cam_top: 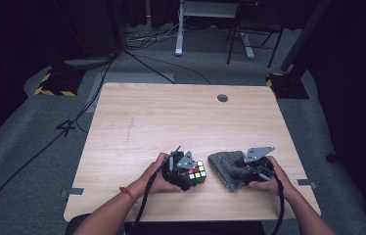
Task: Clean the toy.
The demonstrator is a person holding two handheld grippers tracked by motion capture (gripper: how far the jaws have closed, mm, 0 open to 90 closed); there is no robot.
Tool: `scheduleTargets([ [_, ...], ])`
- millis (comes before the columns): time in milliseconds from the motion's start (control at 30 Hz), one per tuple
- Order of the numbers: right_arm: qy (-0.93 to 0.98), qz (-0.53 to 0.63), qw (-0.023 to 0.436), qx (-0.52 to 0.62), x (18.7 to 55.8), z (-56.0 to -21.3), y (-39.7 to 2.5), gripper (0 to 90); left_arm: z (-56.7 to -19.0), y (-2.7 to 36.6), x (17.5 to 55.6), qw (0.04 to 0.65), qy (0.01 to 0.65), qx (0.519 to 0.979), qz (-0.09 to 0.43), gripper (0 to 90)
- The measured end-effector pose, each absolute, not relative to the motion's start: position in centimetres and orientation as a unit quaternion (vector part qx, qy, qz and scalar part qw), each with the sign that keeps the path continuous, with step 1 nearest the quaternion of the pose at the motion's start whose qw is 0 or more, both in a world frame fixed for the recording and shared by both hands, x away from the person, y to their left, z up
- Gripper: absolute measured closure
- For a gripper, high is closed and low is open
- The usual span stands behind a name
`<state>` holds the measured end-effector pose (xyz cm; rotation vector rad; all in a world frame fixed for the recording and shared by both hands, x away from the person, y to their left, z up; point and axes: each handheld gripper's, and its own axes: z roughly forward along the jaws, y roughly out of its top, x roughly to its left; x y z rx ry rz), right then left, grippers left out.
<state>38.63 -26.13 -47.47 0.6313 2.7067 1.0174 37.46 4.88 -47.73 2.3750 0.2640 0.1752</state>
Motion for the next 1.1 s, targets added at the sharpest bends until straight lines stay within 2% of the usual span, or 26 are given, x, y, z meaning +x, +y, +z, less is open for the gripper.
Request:
scheduleTargets([
  [33, 0.906, 0.351, 0.104, 0.213, 38.3, -46.9, -26.3, 38.8, -47.7, 5.0, 37.4, 0.357, 0.101, 0.926, 0.072, 24.2],
  [133, 0.891, 0.379, 0.124, 0.218, 37.9, -46.0, -26.6, 36.1, -47.5, 5.5, 36.7, 0.336, 0.099, 0.934, 0.075, 22.4],
  [233, 0.880, 0.395, 0.148, 0.217, 37.3, -45.3, -26.1, 36.2, -47.5, 5.8, 36.4, 0.334, 0.100, 0.934, 0.073, 23.0],
  [333, 0.879, 0.401, 0.150, 0.209, 36.8, -45.1, -25.3, 36.4, -47.4, 6.2, 35.8, 0.336, 0.100, 0.934, 0.068, 25.1],
  [633, 0.899, 0.390, 0.117, 0.162, 35.0, -46.3, -20.9, 35.7, -47.5, 6.9, 33.6, 0.329, 0.084, 0.939, 0.055, 31.7],
  [1000, 0.903, 0.383, 0.106, 0.163, 34.9, -47.6, -20.0, 34.8, -47.7, 6.1, 31.8, 0.315, 0.051, 0.947, 0.032, 34.8],
  [1100, 0.901, 0.377, 0.125, 0.172, 35.0, -47.7, -19.8, 36.9, -48.0, 5.8, 31.8, 0.310, 0.050, 0.949, 0.030, 34.7],
])
